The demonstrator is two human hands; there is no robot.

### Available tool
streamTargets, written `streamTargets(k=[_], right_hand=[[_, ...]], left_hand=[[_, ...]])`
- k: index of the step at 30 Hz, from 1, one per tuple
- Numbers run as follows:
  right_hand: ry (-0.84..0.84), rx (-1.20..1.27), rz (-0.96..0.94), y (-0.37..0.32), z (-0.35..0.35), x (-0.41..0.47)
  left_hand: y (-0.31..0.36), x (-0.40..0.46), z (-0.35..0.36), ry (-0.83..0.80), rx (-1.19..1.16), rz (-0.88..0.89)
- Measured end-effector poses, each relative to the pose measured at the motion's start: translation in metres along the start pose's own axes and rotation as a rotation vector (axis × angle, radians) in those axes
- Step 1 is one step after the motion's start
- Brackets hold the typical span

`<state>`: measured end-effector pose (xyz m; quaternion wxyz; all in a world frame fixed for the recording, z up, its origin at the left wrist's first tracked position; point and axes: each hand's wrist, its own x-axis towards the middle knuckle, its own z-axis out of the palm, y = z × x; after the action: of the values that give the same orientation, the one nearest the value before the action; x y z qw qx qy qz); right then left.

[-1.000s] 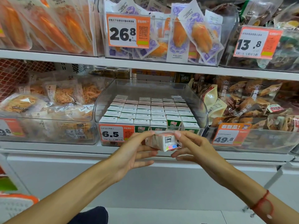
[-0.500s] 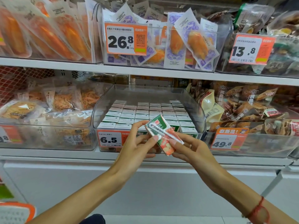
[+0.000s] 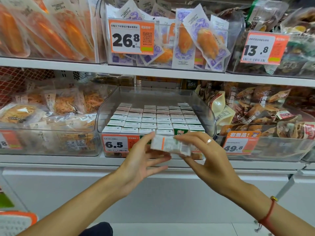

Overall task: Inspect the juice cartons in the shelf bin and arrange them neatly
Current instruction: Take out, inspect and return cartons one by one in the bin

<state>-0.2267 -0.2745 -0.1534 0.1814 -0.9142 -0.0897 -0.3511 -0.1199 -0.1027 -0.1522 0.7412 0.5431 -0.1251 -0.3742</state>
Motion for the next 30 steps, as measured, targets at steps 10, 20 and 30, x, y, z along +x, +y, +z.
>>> streamTargets(k=[10,20,30], right_hand=[[-0.162,0.548,0.562,-0.014,0.009,0.008],[0.070,0.797,0.623,-0.001,0.010,0.015],[0.116,0.175,0.482,0.031,-0.008,0.020]], left_hand=[[-0.003,-0.005,0.002,0.065,0.093,0.174],[-0.008,-0.006,0.008,0.082,0.393,0.410],[-0.008,0.007,0.009,0.127,0.323,0.398]])
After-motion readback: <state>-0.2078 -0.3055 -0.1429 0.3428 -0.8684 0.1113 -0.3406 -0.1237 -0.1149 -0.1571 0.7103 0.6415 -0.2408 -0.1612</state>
